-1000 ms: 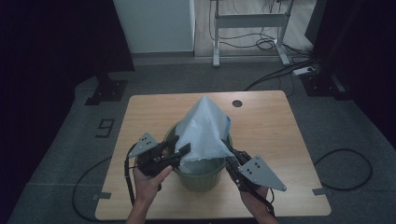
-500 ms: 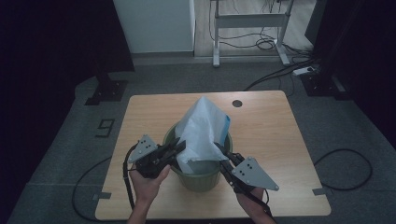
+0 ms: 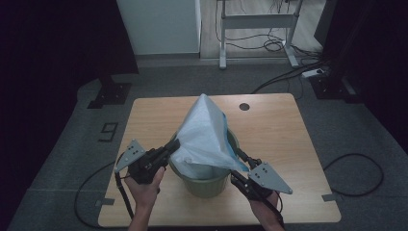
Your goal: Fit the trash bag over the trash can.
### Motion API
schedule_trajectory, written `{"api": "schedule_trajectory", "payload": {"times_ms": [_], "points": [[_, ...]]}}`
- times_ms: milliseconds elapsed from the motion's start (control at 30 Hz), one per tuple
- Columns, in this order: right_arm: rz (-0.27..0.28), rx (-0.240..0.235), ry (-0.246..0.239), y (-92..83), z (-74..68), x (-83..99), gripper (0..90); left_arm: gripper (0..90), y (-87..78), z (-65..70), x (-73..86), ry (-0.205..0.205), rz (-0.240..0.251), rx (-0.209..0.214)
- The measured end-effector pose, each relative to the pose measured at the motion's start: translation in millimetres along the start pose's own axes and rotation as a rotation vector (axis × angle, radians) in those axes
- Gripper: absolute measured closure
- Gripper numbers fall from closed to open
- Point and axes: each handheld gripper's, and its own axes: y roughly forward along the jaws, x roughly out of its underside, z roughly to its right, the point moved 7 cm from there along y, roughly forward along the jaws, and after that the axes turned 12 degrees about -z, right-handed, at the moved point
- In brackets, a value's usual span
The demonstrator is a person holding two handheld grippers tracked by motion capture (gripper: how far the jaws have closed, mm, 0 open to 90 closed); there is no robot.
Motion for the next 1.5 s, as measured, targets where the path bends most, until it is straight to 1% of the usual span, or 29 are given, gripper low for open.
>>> {"api": "schedule_trajectory", "payload": {"times_ms": [67, 167, 233, 300, 367, 433, 467, 533, 600, 700, 800, 900, 1033, 1133, 1233, 1300, 1333, 1367, 1400, 1467, 1500], "points": [[-0.015, 0.020, 0.015, 0.6, 1.9, 5.1, 51.1, 89.0, -2.3, -3.1, 0.1, -0.013, 0.012, -0.002], [-0.023, 0.020, 0.040, 0.3, 4.3, 9.1, 50.6, 89.1, -5.8, -7.2, 0.5, -0.033, 0.027, 0.003], [-0.030, 0.026, 0.057, 0.2, 6.4, 11.5, 50.7, 89.1, -7.5, -9.0, 0.7, -0.039, 0.034, -0.006], [-0.037, 0.031, 0.071, 0.6, 7.9, 12.6, 50.9, 89.0, -8.9, -10.7, 1.3, -0.046, 0.035, -0.005], [-0.047, 0.029, 0.087, 1.1, 10.0, 14.5, 53.0, 89.1, -9.6, -12.0, 2.4, -0.049, 0.035, -0.007], [-0.057, 0.029, 0.105, 1.4, 12.3, 16.8, 59.7, 89.1, -9.5, -12.5, 3.5, -0.049, 0.033, -0.005], [-0.061, 0.016, 0.114, 1.5, 12.8, 17.9, 65.0, 89.1, -9.3, -12.7, 4.1, -0.049, 0.031, -0.004], [-0.063, 0.012, 0.116, 1.2, 14.7, 19.1, 76.3, 89.1, -8.7, -13.1, 5.2, -0.051, 0.028, -0.002], [-0.047, 0.016, 0.113, -0.8, 17.3, 17.7, 82.7, 89.2, -8.2, -13.7, 6.0, -0.051, 0.026, 0.000], [-0.016, 0.045, 0.109, -7.4, 25.7, 12.6, 87.5, 89.2, -7.9, -15.2, 6.6, -0.054, 0.023, 0.011], [0.006, 0.081, 0.109, -15.3, 38.9, 7.0, 88.2, 89.1, -6.4, -15.4, 6.7, -0.061, 0.020, 0.024], [0.015, 0.118, 0.113, -22.5, 55.1, 2.5, 88.4, 89.0, -2.7, -14.7, 6.7, -0.059, 0.011, 0.030], [0.022, 0.173, 0.115, -29.2, 78.2, -2.1, 88.4, 88.9, 0.1, -15.3, 6.0, -0.059, 0.010, 0.031], [0.015, 0.206, 0.123, -30.9, 94.0, -1.9, 88.4, 88.9, -1.1, -18.8, 7.1, -0.065, 0.011, 0.027], [-0.006, 0.223, 0.135, -29.6, 105.6, 4.0, 88.3, 88.8, -3.6, -23.9, 10.8, -0.082, 0.009, 0.029], [-0.023, 0.223, 0.141, -27.6, 110.0, 10.2, 87.7, 88.8, -4.8, -27.2, 14.4, -0.095, 0.005, 0.031], [-0.029, 0.218, 0.145, -26.5, 111.1, 13.5, 85.8, 88.7, -5.0, -28.0, 15.7, -0.100, 0.005, 0.031], [-0.034, 0.212, 0.146, -25.6, 111.4, 16.0, 82.0, 88.7, -5.5, -29.4, 18.3, -0.103, 0.002, 0.030], [-0.047, 0.194, 0.144, -23.7, 110.2, 20.7, 72.8, 88.7, -5.9, -30.1, 19.8, -0.105, 0.001, 0.029], [-0.052, 0.209, 0.131, -24.8, 108.3, 24.6, 59.5, 88.7, -6.7, -30.8, 21.7, -0.107, 0.000, 0.030], [-0.049, 0.214, 0.125, -26.5, 107.5, 25.1, 54.6, 88.6, -7.3, -31.1, 22.4, -0.108, 0.000, 0.029]]}}
